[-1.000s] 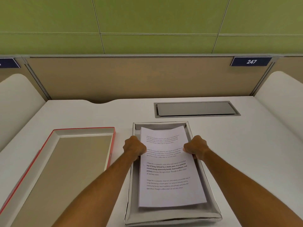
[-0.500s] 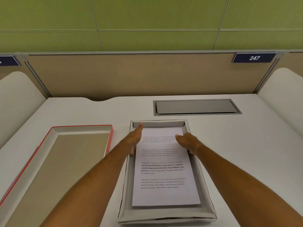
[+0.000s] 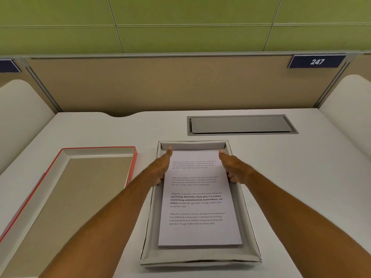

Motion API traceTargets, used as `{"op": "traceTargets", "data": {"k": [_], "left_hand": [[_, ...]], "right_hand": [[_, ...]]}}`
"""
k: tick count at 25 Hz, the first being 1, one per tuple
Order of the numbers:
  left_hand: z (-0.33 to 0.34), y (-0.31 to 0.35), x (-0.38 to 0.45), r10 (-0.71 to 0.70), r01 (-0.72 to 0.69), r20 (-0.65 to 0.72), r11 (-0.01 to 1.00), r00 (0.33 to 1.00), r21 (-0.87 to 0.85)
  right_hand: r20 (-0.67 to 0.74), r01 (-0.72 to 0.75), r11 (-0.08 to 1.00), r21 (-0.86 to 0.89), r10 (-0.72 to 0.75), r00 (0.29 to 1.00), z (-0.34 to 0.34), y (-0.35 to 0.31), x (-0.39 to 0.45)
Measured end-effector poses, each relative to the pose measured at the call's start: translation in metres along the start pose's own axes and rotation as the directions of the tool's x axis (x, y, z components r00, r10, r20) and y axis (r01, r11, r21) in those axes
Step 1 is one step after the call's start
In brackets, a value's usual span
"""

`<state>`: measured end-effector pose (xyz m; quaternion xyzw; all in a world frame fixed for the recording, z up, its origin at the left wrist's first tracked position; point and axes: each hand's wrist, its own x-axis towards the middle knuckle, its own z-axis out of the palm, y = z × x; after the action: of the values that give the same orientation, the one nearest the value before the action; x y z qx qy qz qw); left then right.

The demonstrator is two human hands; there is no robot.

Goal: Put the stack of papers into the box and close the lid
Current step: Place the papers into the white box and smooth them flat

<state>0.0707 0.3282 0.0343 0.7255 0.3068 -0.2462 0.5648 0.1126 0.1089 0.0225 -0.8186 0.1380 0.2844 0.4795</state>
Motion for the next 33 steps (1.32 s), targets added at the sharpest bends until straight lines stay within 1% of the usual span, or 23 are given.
{"op": "traceTargets", "data": {"k": [3,5,6,8,10,11,13,15,17,20,24,26,27,28,30,31,33], "left_hand": [[0.004,-0.028,-0.011,0.083,-0.074,-0.032,0.972,0.996,0.223],[0.009,-0.051,-0.024,0.164,-0.138,-0.038,0.916,0.986,0.378],[0.013,-0.063,-0.030,0.207,-0.177,-0.023,0.885,0.978,0.430],[0.020,-0.087,-0.043,0.249,-0.231,0.038,0.817,0.968,0.528],[0.026,-0.107,-0.051,0.238,-0.240,0.087,0.751,0.967,0.615],[0.029,-0.114,-0.055,0.224,-0.233,0.098,0.722,0.970,0.651],[0.036,-0.124,-0.065,0.230,-0.230,0.100,0.654,0.968,0.721],[0.041,-0.129,-0.071,0.258,-0.227,0.085,0.597,0.963,0.769],[0.043,-0.129,-0.072,0.268,-0.212,0.058,0.592,0.962,0.777],[0.043,-0.131,-0.072,0.288,-0.201,0.037,0.564,0.957,0.801],[0.042,-0.130,-0.070,0.306,-0.203,0.026,0.564,0.952,0.800],[0.041,-0.128,-0.068,0.271,-0.193,0.041,0.564,0.962,0.803],[0.040,-0.126,-0.068,0.242,-0.191,0.056,0.581,0.969,0.791],[0.037,-0.122,-0.069,0.221,-0.199,0.076,0.610,0.972,0.767],[0.029,-0.108,-0.069,0.231,-0.239,0.102,0.706,0.967,0.666],[0.025,-0.099,-0.069,0.252,-0.261,0.099,0.771,0.963,0.581],[0.017,-0.081,-0.063,0.231,-0.226,0.027,0.912,0.973,0.341]], "right_hand": [[0.019,0.077,0.987,-0.143,-0.075,0.997,0.004,0.013,-0.025],[0.088,0.159,0.941,-0.298,-0.139,0.986,0.008,0.029,-0.044],[0.148,0.209,0.905,-0.370,-0.165,0.975,0.011,0.038,-0.055],[0.259,0.269,0.808,-0.524,-0.149,0.954,0.019,0.057,-0.073],[0.306,0.286,0.694,-0.660,-0.099,0.947,0.026,0.073,-0.084],[0.304,0.277,0.650,-0.707,-0.074,0.950,0.028,0.078,-0.088],[0.290,0.260,0.608,-0.750,-0.051,0.956,0.031,0.087,-0.093],[0.287,0.281,0.574,-0.770,-0.082,0.954,0.036,0.094,-0.097],[0.275,0.308,0.536,-0.786,-0.142,0.951,0.040,0.101,-0.099],[0.256,0.316,0.515,-0.797,-0.187,0.948,0.043,0.105,-0.099],[0.242,0.333,0.504,-0.797,-0.239,0.941,0.042,0.105,-0.099],[0.248,0.331,0.492,-0.805,-0.228,0.941,0.042,0.104,-0.100],[0.253,0.325,0.504,-0.800,-0.206,0.945,0.041,0.101,-0.100],[0.258,0.309,0.540,-0.783,-0.171,0.951,0.039,0.097,-0.099],[0.271,0.279,0.656,-0.701,-0.116,0.956,0.031,0.085,-0.092],[0.265,0.281,0.726,-0.628,-0.141,0.954,0.027,0.078,-0.086],[0.211,0.293,0.841,-0.454,-0.217,0.953,0.022,0.063,-0.076]]}}
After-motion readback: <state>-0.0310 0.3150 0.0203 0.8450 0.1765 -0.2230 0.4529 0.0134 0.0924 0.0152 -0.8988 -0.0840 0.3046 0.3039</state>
